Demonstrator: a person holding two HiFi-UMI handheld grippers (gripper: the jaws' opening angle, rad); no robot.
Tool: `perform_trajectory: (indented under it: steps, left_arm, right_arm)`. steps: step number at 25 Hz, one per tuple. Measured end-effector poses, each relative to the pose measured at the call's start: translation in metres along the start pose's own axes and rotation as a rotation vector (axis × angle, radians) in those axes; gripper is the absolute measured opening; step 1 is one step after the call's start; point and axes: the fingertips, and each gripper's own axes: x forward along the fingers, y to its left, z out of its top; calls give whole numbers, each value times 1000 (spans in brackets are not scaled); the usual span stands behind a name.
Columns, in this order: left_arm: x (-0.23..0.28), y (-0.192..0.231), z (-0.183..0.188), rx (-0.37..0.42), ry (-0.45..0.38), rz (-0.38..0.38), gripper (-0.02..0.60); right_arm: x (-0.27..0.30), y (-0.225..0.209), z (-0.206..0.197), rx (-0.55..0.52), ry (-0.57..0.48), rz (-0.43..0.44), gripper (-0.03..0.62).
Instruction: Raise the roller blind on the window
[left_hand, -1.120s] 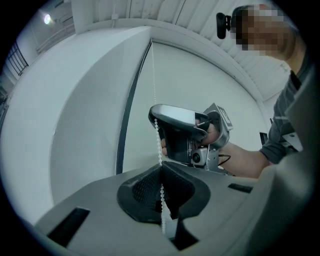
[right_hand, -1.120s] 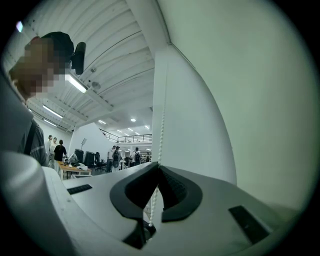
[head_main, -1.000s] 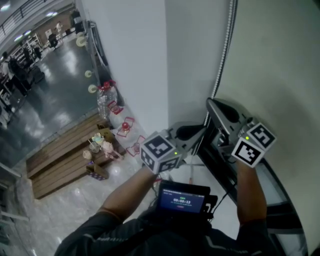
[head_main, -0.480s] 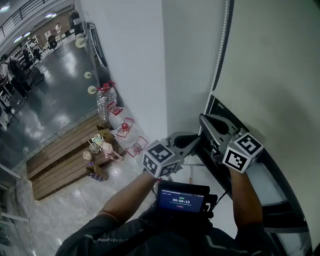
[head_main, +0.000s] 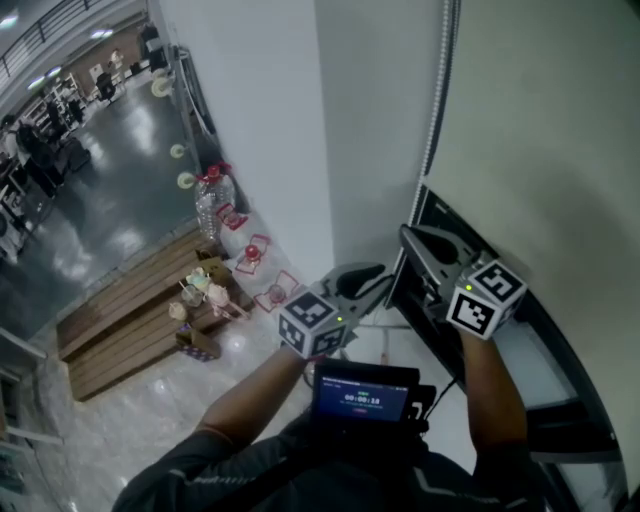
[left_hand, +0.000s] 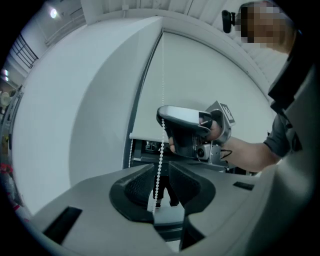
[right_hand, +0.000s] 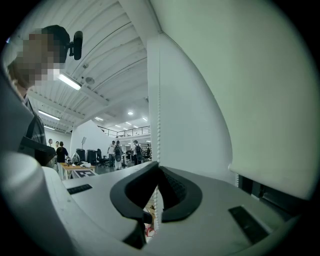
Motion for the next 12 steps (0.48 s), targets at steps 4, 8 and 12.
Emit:
perform_trajectory:
  steps: [4, 8, 12]
  left_arm:
    - [-23, 18, 41, -39, -118, 38, 91]
    - [-29, 13, 121, 21, -245, -3, 91]
    - [-13, 6, 172, 90, -273, -43, 91]
  right_arm:
    - [5, 0, -5, -6, 0, 9, 0]
    - [6, 3, -4, 0, -2, 24, 0]
    - [8, 4, -5, -1, -1, 38, 0]
